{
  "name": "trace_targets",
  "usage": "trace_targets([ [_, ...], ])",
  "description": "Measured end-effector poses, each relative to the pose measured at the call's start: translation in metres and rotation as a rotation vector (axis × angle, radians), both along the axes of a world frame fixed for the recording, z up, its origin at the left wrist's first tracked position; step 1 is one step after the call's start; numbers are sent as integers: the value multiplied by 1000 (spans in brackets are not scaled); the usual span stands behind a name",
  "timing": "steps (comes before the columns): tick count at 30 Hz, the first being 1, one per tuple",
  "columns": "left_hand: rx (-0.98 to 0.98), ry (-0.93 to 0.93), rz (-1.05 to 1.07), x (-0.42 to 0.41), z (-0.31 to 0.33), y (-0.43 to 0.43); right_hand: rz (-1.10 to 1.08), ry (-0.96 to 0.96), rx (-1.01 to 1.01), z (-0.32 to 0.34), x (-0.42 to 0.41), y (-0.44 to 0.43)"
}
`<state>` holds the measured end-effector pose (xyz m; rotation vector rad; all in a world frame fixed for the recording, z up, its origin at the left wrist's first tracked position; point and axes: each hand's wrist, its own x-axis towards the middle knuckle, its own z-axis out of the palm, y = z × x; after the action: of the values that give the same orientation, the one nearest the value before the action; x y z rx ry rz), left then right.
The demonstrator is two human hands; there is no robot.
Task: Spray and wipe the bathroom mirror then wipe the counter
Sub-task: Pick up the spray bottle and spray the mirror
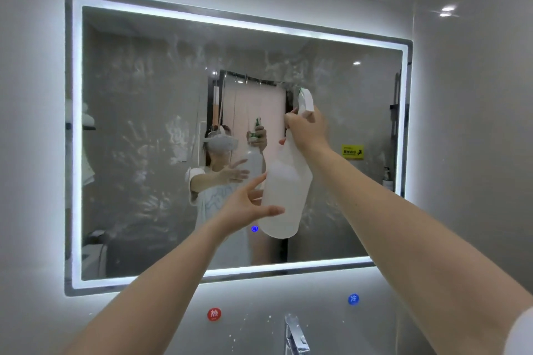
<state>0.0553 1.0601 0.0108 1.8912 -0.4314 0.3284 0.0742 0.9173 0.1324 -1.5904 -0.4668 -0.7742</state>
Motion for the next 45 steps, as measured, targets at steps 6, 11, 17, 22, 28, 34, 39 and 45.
trace_targets([
  [6,-10,-18,5,4,-2,-27,-10,4,-3,2,0,-24],
  [11,8,-11,3,13,-10,-42,-58,-14,-43,-7,2,-42],
  [17,17,-22,-19,17,-3,-61,-48,46,-7,-2,0,-60],
  [22,24,-16,-42,23,-12,-80,-89,29,-25,-11,-2,-75],
  [28,73,-1,-55,31,-10,-94,-160,38,-3,-13,-5,-99],
  [34,72,-11,-85,31,-9,-118,-148,61,1,-11,-12,-122],
  [39,80,-26,-133,29,-8,-140,-188,92,-21,-10,-18,-143],
  [45,103,-24,-159,32,-7,-155,-220,92,4,-11,-25,-160],
])
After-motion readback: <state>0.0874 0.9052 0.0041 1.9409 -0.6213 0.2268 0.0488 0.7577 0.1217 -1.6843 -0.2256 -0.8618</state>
